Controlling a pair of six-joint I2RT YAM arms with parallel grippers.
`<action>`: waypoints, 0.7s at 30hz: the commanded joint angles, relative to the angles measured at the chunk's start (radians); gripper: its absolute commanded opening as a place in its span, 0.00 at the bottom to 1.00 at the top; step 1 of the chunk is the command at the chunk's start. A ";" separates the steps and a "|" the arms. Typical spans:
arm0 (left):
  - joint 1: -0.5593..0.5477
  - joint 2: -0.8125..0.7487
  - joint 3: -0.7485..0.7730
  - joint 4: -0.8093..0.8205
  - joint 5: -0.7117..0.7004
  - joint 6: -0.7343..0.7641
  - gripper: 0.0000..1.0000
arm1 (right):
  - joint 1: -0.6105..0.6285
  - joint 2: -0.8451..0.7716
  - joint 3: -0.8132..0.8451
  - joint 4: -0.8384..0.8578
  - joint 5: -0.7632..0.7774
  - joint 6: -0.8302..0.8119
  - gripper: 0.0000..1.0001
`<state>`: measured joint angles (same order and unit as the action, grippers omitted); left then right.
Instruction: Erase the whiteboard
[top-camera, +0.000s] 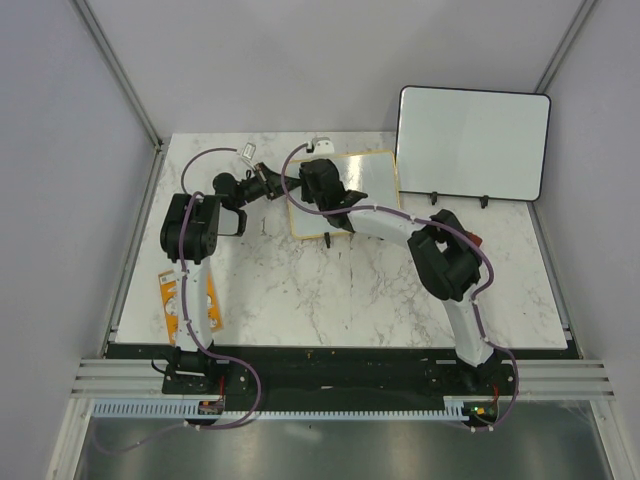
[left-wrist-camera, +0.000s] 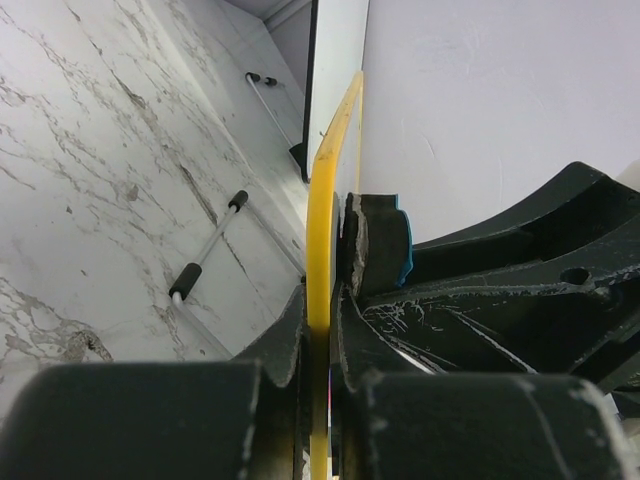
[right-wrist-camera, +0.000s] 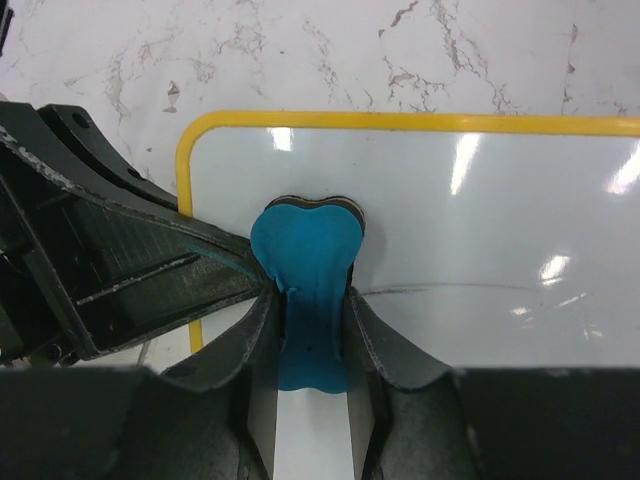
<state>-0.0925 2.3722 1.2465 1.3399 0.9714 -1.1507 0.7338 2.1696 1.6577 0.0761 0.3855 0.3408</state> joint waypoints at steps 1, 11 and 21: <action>-0.050 -0.002 -0.005 0.323 0.135 0.132 0.02 | -0.019 0.046 -0.165 -0.225 0.000 0.018 0.00; -0.050 -0.005 -0.013 0.323 0.135 0.135 0.02 | -0.034 -0.051 -0.421 -0.177 0.052 0.087 0.00; -0.049 -0.007 -0.013 0.323 0.135 0.137 0.02 | -0.214 -0.111 -0.377 -0.161 0.041 0.106 0.00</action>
<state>-0.0986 2.3722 1.2469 1.3678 0.9749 -1.1362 0.6800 1.9808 1.3098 0.1268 0.3122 0.4633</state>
